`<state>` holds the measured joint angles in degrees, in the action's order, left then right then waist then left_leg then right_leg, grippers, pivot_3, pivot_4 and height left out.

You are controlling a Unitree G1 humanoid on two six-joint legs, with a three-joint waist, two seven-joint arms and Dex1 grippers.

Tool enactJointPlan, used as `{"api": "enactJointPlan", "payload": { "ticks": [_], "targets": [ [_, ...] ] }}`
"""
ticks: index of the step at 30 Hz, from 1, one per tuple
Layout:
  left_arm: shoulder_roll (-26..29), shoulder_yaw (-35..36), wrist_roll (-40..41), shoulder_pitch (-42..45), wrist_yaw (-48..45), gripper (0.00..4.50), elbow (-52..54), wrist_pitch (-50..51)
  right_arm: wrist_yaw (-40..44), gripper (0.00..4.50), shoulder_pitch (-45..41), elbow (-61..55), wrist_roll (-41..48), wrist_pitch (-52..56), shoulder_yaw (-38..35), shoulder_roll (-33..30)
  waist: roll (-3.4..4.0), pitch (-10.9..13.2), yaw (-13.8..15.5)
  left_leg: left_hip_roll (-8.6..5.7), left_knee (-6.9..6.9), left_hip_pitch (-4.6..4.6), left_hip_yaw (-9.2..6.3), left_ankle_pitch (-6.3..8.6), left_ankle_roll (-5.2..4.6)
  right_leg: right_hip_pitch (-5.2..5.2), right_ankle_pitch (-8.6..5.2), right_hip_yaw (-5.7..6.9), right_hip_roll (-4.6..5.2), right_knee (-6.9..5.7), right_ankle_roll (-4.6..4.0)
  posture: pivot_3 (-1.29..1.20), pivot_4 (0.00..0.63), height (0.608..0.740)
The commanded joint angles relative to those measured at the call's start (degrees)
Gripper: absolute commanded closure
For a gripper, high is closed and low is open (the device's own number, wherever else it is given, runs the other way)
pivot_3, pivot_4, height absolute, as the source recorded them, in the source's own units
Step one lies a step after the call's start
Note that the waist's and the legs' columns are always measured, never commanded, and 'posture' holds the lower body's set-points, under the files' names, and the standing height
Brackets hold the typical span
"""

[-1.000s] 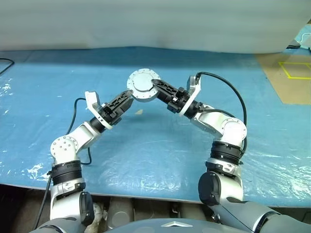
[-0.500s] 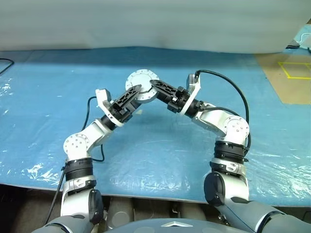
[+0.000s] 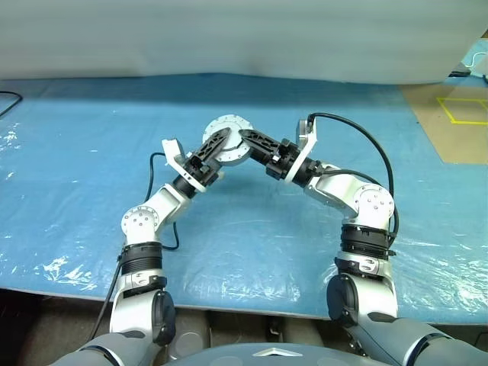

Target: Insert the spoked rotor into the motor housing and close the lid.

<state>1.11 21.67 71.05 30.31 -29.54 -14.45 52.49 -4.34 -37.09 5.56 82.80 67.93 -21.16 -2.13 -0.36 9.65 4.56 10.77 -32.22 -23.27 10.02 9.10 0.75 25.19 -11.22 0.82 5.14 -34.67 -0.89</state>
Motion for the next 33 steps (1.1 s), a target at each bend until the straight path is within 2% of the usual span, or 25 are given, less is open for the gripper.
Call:
{"api": "enactJointPlan", "payload": {
  "ticks": [1,2,6,10,20,25,27,30,33],
  "targets": [
    [0.1,-1.6,-2.6,-0.1,1.0,1.21,1.4,-1.1,1.2,2.23,-1.1,-2.6,5.6,-1.1,0.7,1.0,0.0,0.0,0.0,0.0,-0.01,0.0,0.0,0.0,0.0,0.0,0.0,0.0,0.0,0.0,0.0,0.0,0.15,0.74],
    [0.0,-1.4,-2.1,0.0,0.5,1.21,1.6,-1.1,1.0,2.23,-1.0,-2.5,5.6,-1.2,0.8,1.0,0.0,0.0,0.0,-0.01,-0.01,0.0,0.0,0.0,0.0,0.0,0.0,0.0,0.01,0.0,0.0,0.0,0.15,0.74],
    [0.0,-1.4,-2.2,0.5,1.3,1.96,2.3,-1.3,-0.1,2.23,-0.9,-2.1,6.5,-2.0,0.8,1.5,0.0,0.0,0.0,0.0,-0.02,-0.01,0.0,0.0,0.0,0.0,0.01,0.01,0.0,0.0,0.01,0.0,0.15,0.74],
    [-0.4,-0.7,-0.1,0.3,0.8,1.97,3.8,-1.5,-1.4,2.23,-0.8,-1.4,7.2,-2.6,1.0,1.9,0.0,0.0,0.0,0.0,-0.02,-0.02,-0.01,0.0,0.0,0.0,0.01,0.01,0.01,0.0,0.01,0.0,0.15,0.74],
    [0.1,-0.8,-2.5,2.1,2.9,1.97,3.1,-5.1,-0.8,2.23,-0.9,-1.3,5.6,-4.0,2.4,0.8,-0.01,0.0,0.0,0.0,-0.05,-0.03,-0.01,0.0,0.0,0.0,0.01,0.02,0.0,0.0,0.01,0.0,0.15,0.74],
    [0.6,0.1,-2.5,3.0,3.3,1.97,2.5,-6.1,3.7,2.23,-0.4,-4.0,2.1,-6.5,4.0,-0.2,-0.01,0.0,0.0,-0.01,-0.07,-0.06,-0.03,0.0,0.0,0.0,0.02,0.04,0.01,0.0,0.03,0.0,0.15,0.74],
    [0.7,0.6,-2.6,3.6,3.5,1.97,2.3,-6.9,5.6,1.48,-0.1,-4.9,1.9,-7.4,4.1,-0.3,-0.01,0.0,0.0,0.02,-0.08,-0.06,-0.03,0.0,0.0,0.0,0.02,0.06,0.0,0.0,0.03,0.0,0.15,0.74],
    [1.5,1.9,-2.6,5.2,3.2,1.97,0.6,-8.3,2.1,0.54,-0.4,-2.7,1.5,-6.6,4.9,-0.9,-0.01,0.0,-0.1,0.02,-0.08,-0.06,-0.06,0.0,0.0,0.0,0.02,0.09,0.0,-0.02,0.04,0.0,0.15,0.74],
    [2.9,3.3,-3.1,7.1,2.8,1.97,-1.8,-10.2,3.6,0.54,-0.3,-2.8,1.6,-6.6,5.5,-1.2,-0.02,0.0,-0.2,0.02,-0.1,-0.07,-0.06,0.0,0.0,0.0,0.03,0.08,0.0,-0.01,0.04,0.0,0.15,0.74]
  ]
}}
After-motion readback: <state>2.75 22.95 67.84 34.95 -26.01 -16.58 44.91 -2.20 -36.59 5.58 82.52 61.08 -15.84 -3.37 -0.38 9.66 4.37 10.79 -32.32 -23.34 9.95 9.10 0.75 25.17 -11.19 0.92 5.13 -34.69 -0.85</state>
